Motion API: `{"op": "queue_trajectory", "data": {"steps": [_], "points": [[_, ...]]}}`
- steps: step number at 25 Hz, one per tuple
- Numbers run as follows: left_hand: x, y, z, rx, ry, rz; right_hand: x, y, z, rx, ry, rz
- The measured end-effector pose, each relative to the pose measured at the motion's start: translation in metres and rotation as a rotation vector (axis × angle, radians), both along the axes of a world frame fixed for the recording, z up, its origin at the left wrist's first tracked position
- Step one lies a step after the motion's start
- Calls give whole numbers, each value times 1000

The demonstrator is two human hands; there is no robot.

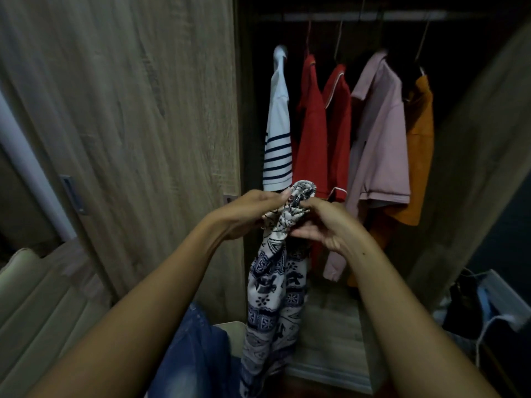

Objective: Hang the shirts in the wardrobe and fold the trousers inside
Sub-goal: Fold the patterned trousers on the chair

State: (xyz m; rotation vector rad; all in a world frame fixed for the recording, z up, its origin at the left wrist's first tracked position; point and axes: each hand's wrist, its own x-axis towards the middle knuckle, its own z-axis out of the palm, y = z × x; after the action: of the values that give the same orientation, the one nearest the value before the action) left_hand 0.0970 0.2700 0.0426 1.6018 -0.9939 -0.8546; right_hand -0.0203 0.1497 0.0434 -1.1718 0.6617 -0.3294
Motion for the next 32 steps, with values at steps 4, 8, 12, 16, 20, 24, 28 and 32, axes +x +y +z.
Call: {"op": "queue_trajectory", "data": {"steps": [4, 8, 12, 16, 20, 24, 28, 32], "points": [[10, 10, -8, 89, -255, -35, 5, 0, -10, 81, -37, 123], [23, 20, -11, 91, -509, 41, 12, 2, -21, 0, -6, 197], [37, 39, -7, 104, -431, -36, 23, -2, -35, -947, 83, 38], [47, 55, -13, 184, -408, -132, 36, -1, -38, -1420, 152, 354], [60, 81, -39, 189, -457, -26, 71, 4, -54, -1372, 202, 652], [72, 121, -80, 232, -452, 91, 99, 37, -84, -1339, 163, 743], [88, 140, -116, 308, -832, 180, 122, 60, -112, -1330, 137, 693], [111, 158, -119, 138, -1049, 265, 139, 75, -116, -1377, -5, 527]]}}
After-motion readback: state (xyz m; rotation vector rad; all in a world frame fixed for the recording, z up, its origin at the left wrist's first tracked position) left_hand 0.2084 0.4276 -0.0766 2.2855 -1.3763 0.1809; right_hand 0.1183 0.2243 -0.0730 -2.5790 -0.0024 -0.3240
